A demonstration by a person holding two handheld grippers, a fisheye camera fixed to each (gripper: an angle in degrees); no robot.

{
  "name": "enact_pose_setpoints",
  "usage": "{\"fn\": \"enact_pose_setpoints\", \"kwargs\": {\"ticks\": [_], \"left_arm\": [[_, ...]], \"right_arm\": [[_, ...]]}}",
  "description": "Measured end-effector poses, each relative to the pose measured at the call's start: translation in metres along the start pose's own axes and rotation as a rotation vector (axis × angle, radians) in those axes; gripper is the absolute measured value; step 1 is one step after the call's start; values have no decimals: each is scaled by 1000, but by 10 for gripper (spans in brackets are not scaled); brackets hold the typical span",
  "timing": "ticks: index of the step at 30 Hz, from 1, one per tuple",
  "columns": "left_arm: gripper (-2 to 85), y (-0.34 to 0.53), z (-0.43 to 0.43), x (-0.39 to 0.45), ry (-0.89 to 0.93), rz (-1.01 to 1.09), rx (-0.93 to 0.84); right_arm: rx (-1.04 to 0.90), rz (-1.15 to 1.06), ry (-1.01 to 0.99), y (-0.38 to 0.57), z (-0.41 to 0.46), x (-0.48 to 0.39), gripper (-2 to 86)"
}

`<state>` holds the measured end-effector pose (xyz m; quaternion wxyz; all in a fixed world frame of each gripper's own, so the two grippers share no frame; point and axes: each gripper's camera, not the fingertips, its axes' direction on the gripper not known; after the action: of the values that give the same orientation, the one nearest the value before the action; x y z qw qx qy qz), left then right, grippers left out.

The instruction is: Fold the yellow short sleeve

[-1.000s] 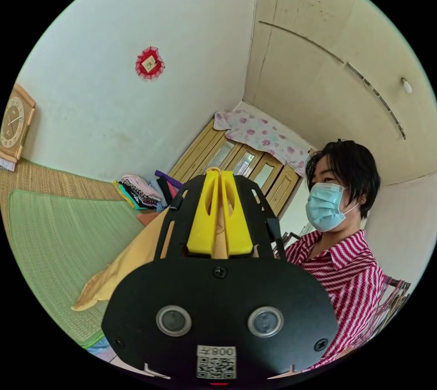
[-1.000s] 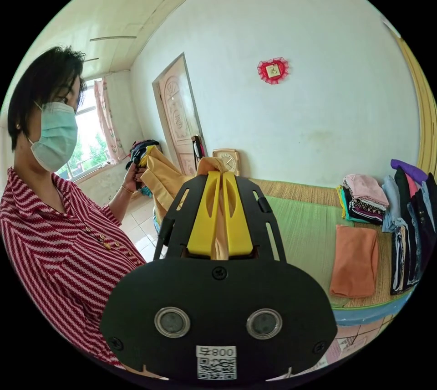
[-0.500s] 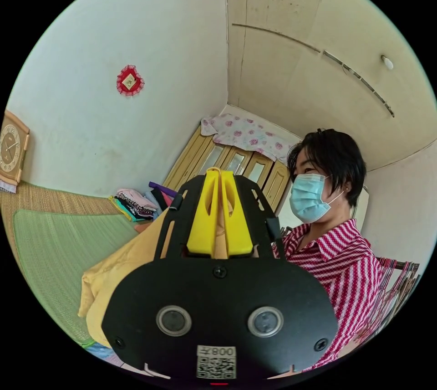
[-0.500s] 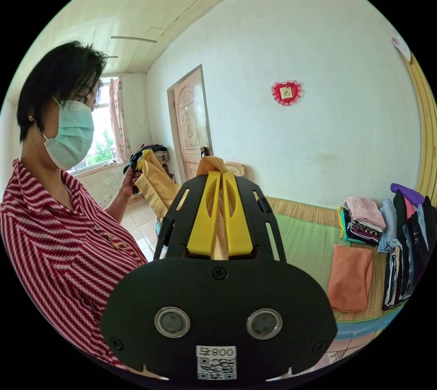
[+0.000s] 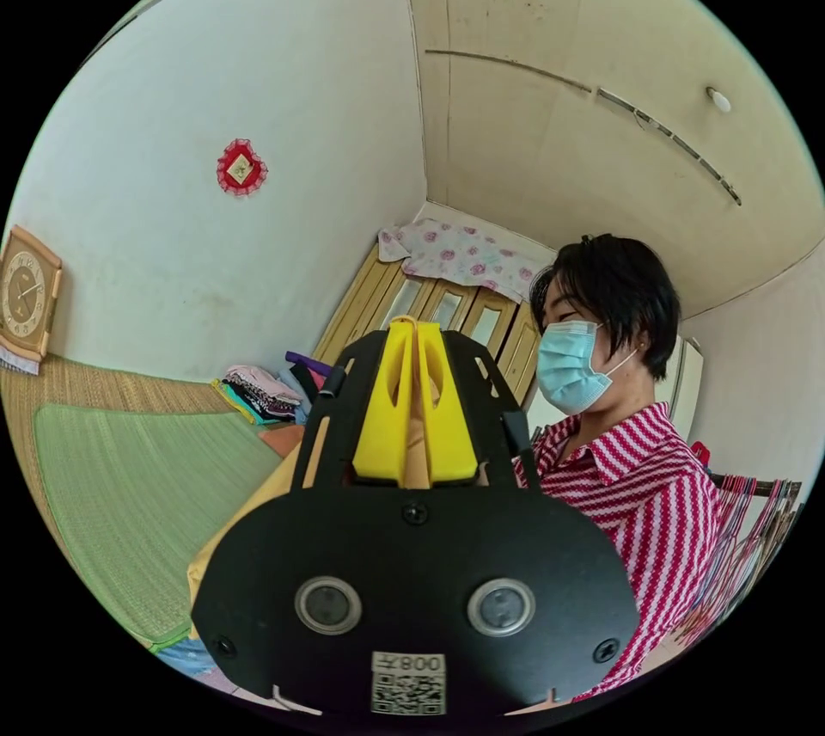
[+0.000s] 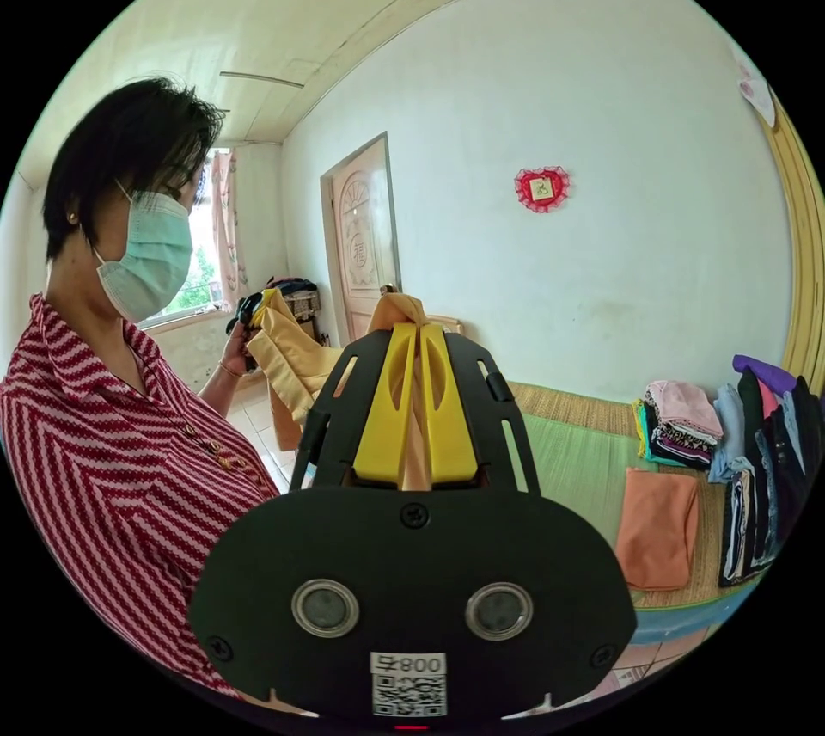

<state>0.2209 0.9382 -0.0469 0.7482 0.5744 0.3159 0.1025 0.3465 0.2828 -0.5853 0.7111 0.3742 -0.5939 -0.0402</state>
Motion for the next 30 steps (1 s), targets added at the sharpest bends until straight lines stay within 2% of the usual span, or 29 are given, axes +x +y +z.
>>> {"fn": "enact_pose_setpoints", "kwargs": {"ticks": [10, 14, 18, 23, 26, 30], "left_arm": [[4, -68, 26, -79, -66, -125, 3], [4, -117, 53, -135, -200, -178, -41], [5, -159, 83, -203, -294, -248, -68], [14, -214, 134, -347, -486, -435, -131], [30, -223, 158, -430, -539, -580, -166], [43, -213, 172, -471, -683, -686, -246]], "right_arm": [[-92, 83, 33, -3, 88, 88, 3], [-152, 117, 45, -9, 148, 142, 3], [-276, 178, 53, -8, 252, 227, 3], [-447, 341, 42, 8, 401, 355, 3], [-612, 498, 75, 40, 502, 444, 4], [-812, 685, 129, 116, 592, 526, 7]]}}
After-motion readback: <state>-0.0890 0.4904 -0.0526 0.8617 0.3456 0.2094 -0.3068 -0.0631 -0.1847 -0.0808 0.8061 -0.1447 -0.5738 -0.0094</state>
